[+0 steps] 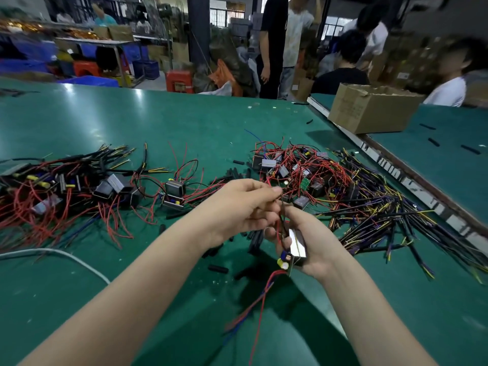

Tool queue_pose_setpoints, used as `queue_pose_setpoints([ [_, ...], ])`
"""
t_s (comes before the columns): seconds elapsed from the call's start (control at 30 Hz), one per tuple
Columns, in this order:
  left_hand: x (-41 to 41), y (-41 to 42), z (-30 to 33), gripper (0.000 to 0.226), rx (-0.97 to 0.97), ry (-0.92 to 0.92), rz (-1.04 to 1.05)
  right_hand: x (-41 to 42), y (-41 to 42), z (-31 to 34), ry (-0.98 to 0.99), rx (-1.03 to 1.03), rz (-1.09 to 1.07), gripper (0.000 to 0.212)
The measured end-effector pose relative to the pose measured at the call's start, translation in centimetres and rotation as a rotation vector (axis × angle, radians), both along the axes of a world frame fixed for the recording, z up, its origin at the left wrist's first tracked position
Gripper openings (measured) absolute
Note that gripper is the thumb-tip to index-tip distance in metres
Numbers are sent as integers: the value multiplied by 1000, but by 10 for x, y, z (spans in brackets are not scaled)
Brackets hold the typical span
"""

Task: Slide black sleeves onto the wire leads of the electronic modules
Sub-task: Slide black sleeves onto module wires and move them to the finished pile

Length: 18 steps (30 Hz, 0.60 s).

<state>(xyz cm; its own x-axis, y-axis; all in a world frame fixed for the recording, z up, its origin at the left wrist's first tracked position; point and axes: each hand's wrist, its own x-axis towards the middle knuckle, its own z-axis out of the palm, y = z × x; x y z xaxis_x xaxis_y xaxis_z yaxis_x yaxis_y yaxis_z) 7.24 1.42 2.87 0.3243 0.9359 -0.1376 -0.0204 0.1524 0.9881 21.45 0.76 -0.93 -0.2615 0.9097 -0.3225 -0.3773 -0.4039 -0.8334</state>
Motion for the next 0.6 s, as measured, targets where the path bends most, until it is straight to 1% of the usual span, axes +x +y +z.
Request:
queue_pose_setpoints([
  [0.03, -2, -2, -1, 19, 12, 11, 11, -1, -1, 1, -24, 14, 22, 37],
  [0.1, -3, -8, 0, 30, 91, 60, 56, -6, -3, 5, -93, 79, 56, 31],
  [0.13, -3, -12, 1, 34, 132, 47, 84, -9, -4, 7, -129, 120, 68, 28],
  [0.17, -3, -15, 2, 34, 165, 8, 110, -10, -4, 8, -156, 161, 78, 28],
  [0.27, -6, -29, 13, 22, 286, -100, 176, -17, -7, 15, -175, 281, 82, 34],
  [0.33, -8, -37, 23, 22, 348, -149, 190, -21, -10, 20, -169, 394, 23, 32],
  [0.4, -10, -41, 34, 22, 388, -206, 187, -25, -11, 26, -157, 503, -102, 27],
  [0.5, -13, -40, 45, 14, 462, -160, 246, -29, -15, 37, -191, 633, -298, 27],
  [0.53, -14, -39, 47, 12, 474, -143, 263, -30, -18, 40, -214, 690, -320, 28],
  [0.6, -14, -37, 47, 10, 466, -130, 264, -33, -22, 44, -248, 804, -276, 27],
])
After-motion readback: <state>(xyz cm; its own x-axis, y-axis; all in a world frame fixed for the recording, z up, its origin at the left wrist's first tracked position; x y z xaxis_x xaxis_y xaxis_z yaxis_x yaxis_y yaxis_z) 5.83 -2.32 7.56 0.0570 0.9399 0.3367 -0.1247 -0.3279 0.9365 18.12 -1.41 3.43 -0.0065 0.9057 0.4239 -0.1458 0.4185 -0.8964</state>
